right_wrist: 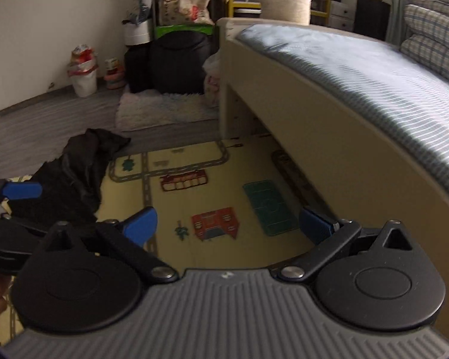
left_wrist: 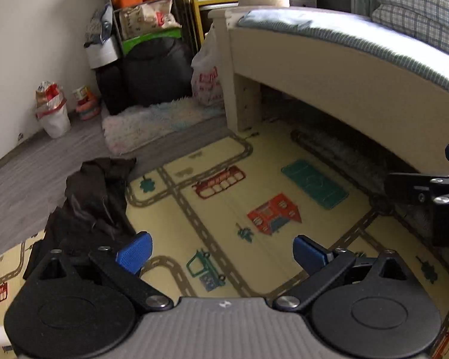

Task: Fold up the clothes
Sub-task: 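Lower both tools toward the black jeans on the play mat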

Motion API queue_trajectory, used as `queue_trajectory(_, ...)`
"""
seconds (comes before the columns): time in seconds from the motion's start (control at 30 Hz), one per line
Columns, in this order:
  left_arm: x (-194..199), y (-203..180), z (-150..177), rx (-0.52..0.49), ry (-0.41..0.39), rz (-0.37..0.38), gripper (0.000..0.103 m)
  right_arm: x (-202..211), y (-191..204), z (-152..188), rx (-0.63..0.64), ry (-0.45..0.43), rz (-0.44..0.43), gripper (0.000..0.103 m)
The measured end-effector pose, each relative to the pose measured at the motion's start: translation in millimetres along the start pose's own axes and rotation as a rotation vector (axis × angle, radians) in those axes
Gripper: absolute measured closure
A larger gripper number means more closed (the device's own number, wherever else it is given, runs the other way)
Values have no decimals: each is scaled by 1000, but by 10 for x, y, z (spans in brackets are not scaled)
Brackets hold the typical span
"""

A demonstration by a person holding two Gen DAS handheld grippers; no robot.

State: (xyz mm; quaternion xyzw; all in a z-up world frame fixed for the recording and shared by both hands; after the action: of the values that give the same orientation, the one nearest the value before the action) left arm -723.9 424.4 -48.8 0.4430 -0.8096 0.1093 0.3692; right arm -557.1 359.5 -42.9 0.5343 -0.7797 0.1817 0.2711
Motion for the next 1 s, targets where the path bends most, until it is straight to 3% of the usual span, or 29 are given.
queue_trajectory(0.2, -190, 477, 663, 70, 85, -14, 1, -277, 767, 416, 53, 117, -59, 0)
queue_trajectory(0.27, -264, 599, 823, 102, 97, -20, 1, -190, 982, 490, 66, 142, -63, 0)
queue_trajectory(0.5, -378, 1060, 1302, 170, 116, -38, 1, -416, 1590, 550, 104, 146, -88, 0)
queue_trajectory(0.7, -353, 1420, 1627, 211, 135, -85, 1, -468, 2210, 751, 214, 134, -127, 0)
queue_trajectory(1.0, -352, 1982, 1993, 320, 171, -136, 1, -616, 2842, 1016, 239, 192, -211, 0)
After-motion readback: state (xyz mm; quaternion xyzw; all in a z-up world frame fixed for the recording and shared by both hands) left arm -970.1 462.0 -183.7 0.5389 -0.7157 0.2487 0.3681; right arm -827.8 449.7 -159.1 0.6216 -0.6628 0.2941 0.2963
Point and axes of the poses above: each gripper's, at about its wrist camera, not at the fingertips, and x roughly against the way its jaws point, y to its left, z to its underside, the point moved 3 cm from there along -x, roughly the way its jaws point, and after that the axes turned 3 degrees about -y, right-handed, at the moved point
